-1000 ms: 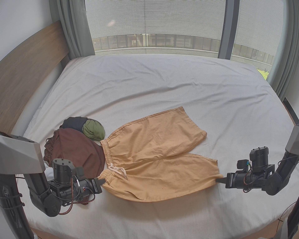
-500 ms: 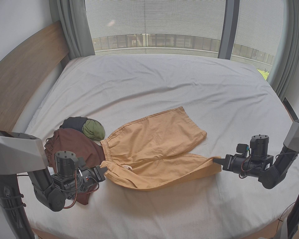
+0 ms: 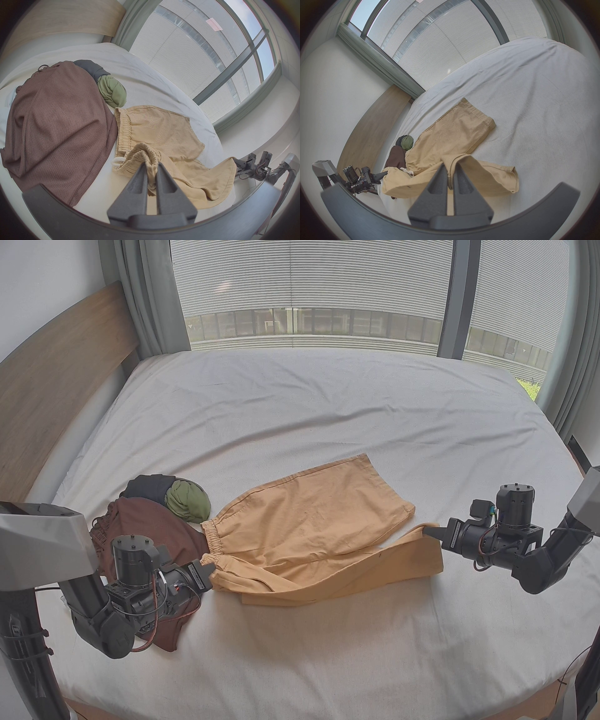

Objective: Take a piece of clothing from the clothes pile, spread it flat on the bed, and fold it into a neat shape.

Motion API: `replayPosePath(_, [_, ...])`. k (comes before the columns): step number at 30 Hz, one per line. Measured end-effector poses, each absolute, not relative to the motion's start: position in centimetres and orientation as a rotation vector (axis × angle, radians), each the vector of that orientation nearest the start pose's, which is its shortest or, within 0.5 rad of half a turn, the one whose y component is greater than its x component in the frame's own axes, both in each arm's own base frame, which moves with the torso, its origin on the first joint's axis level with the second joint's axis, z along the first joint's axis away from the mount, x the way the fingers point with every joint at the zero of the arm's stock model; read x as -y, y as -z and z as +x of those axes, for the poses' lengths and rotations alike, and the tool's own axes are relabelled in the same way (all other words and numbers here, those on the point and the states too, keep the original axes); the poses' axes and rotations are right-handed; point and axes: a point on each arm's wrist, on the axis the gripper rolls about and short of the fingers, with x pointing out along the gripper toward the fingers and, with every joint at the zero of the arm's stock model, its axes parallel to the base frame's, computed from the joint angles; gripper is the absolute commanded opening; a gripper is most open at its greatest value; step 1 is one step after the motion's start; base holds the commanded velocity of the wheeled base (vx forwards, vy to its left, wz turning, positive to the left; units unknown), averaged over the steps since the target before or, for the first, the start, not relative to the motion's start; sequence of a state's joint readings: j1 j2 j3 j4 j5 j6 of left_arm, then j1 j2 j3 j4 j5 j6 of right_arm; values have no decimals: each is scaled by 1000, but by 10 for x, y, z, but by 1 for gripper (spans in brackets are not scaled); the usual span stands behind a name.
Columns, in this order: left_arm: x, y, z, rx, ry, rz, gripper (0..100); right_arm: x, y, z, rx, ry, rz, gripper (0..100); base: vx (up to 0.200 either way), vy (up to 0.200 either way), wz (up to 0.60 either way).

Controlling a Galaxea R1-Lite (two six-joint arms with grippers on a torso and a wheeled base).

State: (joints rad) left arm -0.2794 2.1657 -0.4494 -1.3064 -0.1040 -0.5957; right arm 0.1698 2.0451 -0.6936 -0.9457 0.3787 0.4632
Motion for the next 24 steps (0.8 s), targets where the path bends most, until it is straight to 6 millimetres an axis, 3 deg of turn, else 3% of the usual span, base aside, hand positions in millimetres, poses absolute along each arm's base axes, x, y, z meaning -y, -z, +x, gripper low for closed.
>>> replayPosePath(11, [89,-27,304,-489,240,-570,0,-69,-88,357,-515,-439,488,0,0,0,0])
replayPosePath(24, [90,-35,316,-436,214,-628,0,-75,-122,389,-456,-458,483,0,0,0,0])
